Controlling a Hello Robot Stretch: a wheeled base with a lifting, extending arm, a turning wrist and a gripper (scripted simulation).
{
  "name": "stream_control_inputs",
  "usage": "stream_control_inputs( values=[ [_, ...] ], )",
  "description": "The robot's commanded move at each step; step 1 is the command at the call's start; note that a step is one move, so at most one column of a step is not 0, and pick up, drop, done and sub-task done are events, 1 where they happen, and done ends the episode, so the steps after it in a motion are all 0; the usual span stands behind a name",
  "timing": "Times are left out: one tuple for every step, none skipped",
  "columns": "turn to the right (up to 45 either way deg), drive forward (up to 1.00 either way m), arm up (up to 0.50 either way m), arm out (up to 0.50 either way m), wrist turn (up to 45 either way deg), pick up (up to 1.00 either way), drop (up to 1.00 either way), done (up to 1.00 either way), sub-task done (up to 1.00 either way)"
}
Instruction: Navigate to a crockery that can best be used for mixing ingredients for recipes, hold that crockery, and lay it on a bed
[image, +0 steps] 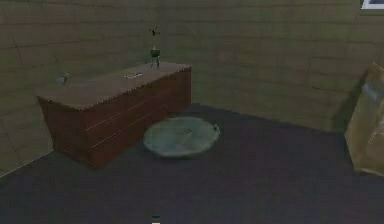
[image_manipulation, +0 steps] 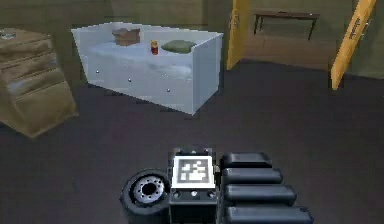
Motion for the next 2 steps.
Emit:
stream_control_inputs(
  values=[
    [-42.0,0.0,0.0,0.0,0.0,0.0,0.0,0.0,0.0],
    [0.0,0.1,0.0,0.0,0.0,0.0,0.0,0.0,0.0]
  ],
)
